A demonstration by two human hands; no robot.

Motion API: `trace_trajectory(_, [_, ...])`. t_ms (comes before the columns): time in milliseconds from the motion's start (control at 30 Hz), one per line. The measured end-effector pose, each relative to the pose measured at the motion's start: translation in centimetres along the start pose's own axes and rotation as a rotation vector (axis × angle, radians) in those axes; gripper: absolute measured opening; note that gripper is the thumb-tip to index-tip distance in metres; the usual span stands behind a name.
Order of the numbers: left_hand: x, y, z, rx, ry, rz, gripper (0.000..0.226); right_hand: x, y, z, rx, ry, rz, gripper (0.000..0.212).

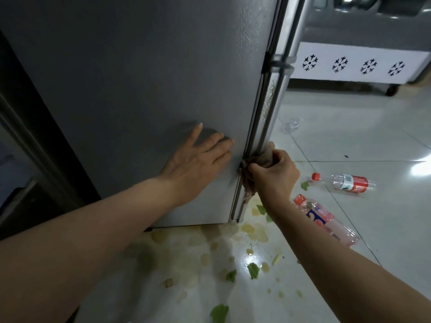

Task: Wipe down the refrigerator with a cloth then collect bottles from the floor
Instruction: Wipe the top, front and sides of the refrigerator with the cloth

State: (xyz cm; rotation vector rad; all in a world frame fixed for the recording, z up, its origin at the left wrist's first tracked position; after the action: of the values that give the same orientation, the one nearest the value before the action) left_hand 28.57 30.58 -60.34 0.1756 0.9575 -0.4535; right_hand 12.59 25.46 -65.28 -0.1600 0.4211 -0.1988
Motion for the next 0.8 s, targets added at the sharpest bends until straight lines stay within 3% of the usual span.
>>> trace_trajectory(200, [-4.3,-0.8,2.6,-0.023,0.055,-0.023,0.069,-2.7,-1.6,6.6,-0.068,-0.036,-0.062,0.038])
trace_trajectory(467, [-11.3,-0.5,6.6,-0.093,0.066,-0.155,0.061,-5.9,-3.0,13.8,-0.109,-0.126,-0.16,0.041])
trace_trajectory(633, [-16.6,0.4,9.3,-0.162,0.063,-0.383,0.045,-6.5,-2.7,14.6,-0.103,-0.207,-0.183,0.039])
trace_trajectory(800, [-20.2,-0.5,12.5,-0.243,0.118,-0.481,0.056,-7.0,-2.1,15.5,-0.134,-0.236,-0.196,0.04])
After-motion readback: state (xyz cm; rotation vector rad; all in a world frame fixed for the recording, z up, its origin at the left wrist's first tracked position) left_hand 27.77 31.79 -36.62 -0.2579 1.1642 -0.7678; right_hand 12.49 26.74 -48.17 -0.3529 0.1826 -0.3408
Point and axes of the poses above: each hand's wrist, its own y-axis away from the middle knuckle, its own x-axis out of the palm, z = x × y, the point moved 7 cm from there along -y, towards the middle knuckle, and after that the axes turned 13 degrees about z, right-handed, at the moved point
